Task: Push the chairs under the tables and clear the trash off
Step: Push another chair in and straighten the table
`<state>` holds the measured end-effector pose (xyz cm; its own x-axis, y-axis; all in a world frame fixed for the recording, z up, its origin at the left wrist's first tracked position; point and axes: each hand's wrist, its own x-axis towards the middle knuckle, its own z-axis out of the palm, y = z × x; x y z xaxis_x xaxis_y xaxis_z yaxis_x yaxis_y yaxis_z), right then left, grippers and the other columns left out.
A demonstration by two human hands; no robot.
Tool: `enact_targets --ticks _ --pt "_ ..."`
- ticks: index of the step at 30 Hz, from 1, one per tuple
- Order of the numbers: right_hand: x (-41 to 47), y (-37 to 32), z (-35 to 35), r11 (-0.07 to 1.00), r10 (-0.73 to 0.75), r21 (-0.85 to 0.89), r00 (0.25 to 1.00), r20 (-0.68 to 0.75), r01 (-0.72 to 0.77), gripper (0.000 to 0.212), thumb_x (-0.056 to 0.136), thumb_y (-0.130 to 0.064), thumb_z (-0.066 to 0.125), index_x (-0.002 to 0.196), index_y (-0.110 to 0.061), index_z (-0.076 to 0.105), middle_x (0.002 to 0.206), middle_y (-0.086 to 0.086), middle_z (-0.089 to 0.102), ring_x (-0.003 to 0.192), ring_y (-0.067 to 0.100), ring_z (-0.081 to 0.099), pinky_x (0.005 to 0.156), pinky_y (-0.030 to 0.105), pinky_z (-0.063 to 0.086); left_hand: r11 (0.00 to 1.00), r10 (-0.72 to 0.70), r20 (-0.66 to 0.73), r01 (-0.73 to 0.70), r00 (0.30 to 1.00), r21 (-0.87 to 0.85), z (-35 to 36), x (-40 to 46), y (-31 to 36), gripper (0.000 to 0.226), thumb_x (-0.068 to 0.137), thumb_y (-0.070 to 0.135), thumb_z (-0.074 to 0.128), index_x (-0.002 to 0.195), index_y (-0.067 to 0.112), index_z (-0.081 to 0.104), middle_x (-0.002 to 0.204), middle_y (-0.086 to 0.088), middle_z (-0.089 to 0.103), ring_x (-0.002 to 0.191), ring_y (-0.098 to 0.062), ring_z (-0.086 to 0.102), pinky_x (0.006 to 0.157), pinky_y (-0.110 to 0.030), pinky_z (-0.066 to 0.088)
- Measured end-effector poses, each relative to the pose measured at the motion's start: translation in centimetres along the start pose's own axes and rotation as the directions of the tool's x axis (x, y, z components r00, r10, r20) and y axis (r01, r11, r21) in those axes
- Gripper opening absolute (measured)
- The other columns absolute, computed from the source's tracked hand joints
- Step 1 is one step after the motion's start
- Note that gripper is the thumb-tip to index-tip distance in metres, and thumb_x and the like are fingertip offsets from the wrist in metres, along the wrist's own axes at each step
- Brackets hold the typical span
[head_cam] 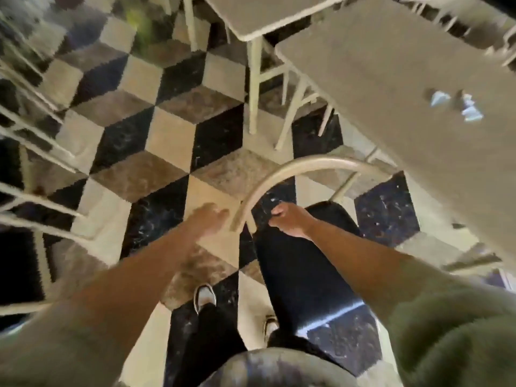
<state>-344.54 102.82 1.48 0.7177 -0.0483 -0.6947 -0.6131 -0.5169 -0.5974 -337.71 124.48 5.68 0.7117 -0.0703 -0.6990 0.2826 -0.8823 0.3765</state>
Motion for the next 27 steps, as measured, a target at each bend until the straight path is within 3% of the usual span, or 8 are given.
enact_targets --ticks 3,5,7,10,14,18,21,27 --pt "3.5 -2.1 -0.1 0.975 0.062 0.216 0.996 -0.063 -0.047 0.072 0.093 -0.038 0.070 0.152 -0.010 0.039 0.146 0.009 0.055 0.132 0.027 0.052 0.097 0.028 0.040 0.954 0.205 0.092 -0.220 0.974 0.202 -1.1 5.0 9.5 0.059 0.106 0.052 0.036 0.139 0.008 0.056 0.138 -0.013 0.059 0.125 -0.035 0.057 0.090 -0.036 0.040" --pt "6.8 -3.6 0.2 0.937 0.160 0.334 0.978 -0.136 -0.106 0.077 0.094 -0.040 0.068 0.154 -0.009 0.030 0.144 0.010 0.055 0.132 0.029 0.052 0.091 0.028 0.039 0.885 0.344 0.189 -0.385 0.920 0.263 0.3 11.2 14.5 0.074 0.099 0.064 0.038 0.142 0.006 0.052 0.141 -0.013 0.059 0.126 -0.035 0.057 0.099 -0.041 0.044" --pt "9.3 -4.9 1.1 0.877 0.266 0.449 0.950 -0.161 -0.169 0.097 0.092 -0.045 0.070 0.158 -0.004 0.012 0.151 0.014 0.046 0.136 0.034 0.047 0.099 0.034 0.042 0.831 0.415 0.296 -0.491 0.861 0.263 2.2 14.7 18.4 0.096 0.083 0.081 0.040 0.148 0.010 0.047 0.146 -0.015 0.057 0.129 -0.035 0.056 0.105 -0.043 0.046" --pt "12.5 -6.9 4.0 0.767 0.416 0.593 0.894 -0.166 -0.246 0.122 0.090 -0.038 0.074 0.155 -0.008 -0.025 0.155 0.018 0.040 0.134 0.037 0.049 0.101 0.038 0.042 0.749 0.439 0.452 -0.594 0.777 0.294 5.3 17.3 22.5 0.087 0.092 0.067 0.049 0.156 0.010 0.032 0.151 -0.017 0.049 0.135 -0.036 0.051 0.097 -0.039 0.044" --pt "13.7 -7.4 5.4 0.711 0.543 0.642 0.804 -0.242 -0.286 0.111 0.091 -0.013 0.066 0.157 -0.021 -0.023 0.140 0.015 0.055 0.111 0.036 0.063 0.080 0.037 0.046 0.561 0.526 0.519 -0.734 0.674 0.384 8.2 19.0 25.1 0.058 0.101 0.044 0.052 0.144 0.006 0.045 0.143 -0.020 0.056 0.129 -0.040 0.055 0.099 -0.042 0.045" --pt "13.2 -7.3 5.0 0.665 0.552 0.693 0.807 -0.207 -0.277 0.117 0.087 -0.009 0.068 0.154 -0.037 -0.024 0.132 0.010 0.057 0.107 0.031 0.063 0.087 0.043 0.053 0.394 0.588 0.555 -0.807 0.589 0.439 8.3 21.2 25.7 0.040 0.101 0.036 0.056 0.128 0.007 0.054 0.125 -0.018 0.065 0.113 -0.040 0.064 0.085 -0.042 0.049" --pt "12.8 -7.4 4.6 0.684 0.523 0.677 0.830 -0.194 -0.273 0.119 0.085 -0.006 0.069 0.153 -0.040 -0.022 0.127 0.007 0.057 0.108 0.028 0.061 0.092 0.044 0.053 0.331 0.620 0.571 -0.839 0.539 0.432 7.8 21.6 25.6 0.035 0.102 0.032 0.054 0.122 0.004 0.055 0.122 -0.020 0.065 0.109 -0.040 0.066 0.080 -0.041 0.049" --pt "11.7 -6.7 3.5 0.768 0.461 0.563 0.873 -0.157 -0.304 0.119 0.083 -0.004 0.071 0.152 -0.048 -0.016 0.113 0.002 0.060 0.098 0.023 0.063 0.088 0.043 0.056 0.443 0.573 0.509 -0.765 0.642 0.468 5.8 23.1 25.6 0.037 0.100 0.029 0.053 0.124 0.002 0.055 0.119 -0.021 0.067 0.101 -0.038 0.070 0.080 -0.044 0.061"
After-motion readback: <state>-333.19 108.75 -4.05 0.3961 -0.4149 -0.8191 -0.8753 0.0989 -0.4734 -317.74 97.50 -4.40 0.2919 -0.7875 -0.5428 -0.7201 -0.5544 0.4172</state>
